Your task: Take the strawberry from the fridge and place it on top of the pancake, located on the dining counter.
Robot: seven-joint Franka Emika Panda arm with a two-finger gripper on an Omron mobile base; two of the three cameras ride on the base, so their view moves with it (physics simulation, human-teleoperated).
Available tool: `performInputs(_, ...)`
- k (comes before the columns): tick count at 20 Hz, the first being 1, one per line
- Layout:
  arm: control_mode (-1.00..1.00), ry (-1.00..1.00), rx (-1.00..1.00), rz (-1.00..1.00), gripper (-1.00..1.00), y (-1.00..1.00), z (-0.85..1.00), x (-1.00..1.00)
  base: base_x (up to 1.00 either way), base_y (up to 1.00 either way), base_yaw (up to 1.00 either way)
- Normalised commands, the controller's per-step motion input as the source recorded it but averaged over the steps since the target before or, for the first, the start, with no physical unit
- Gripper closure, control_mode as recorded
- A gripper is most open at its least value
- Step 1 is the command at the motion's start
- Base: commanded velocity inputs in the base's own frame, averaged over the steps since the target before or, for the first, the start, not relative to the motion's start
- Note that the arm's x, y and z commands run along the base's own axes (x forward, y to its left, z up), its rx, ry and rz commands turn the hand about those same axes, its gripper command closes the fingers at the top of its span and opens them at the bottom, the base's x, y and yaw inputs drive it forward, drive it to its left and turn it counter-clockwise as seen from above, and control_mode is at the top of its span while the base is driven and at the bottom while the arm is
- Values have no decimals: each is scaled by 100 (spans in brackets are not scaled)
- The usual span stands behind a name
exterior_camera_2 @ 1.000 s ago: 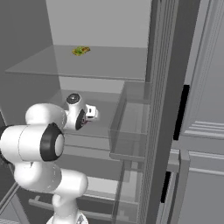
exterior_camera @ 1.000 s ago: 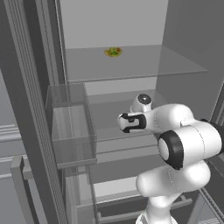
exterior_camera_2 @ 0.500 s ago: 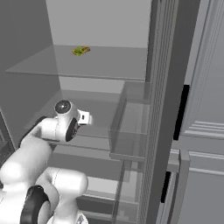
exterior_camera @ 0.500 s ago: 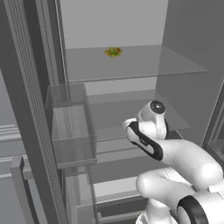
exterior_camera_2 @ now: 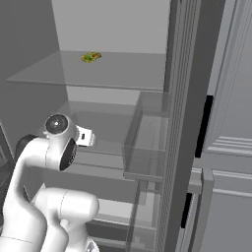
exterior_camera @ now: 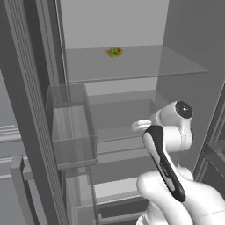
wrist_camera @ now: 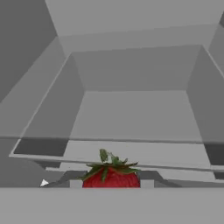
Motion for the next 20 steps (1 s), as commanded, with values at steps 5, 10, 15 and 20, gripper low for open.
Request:
performInputs(5,-100,7,4,0,100,-2,54,-95,0,0,0)
performInputs(10,-100,1,0,0,100,0,41,-84,0,0,0)
performInputs(15,-100,2,0,-1,100,0,-5,-55,0,0,0)
performInputs(20,100,6,0,0,100,0,-12,-14,-11,0,0)
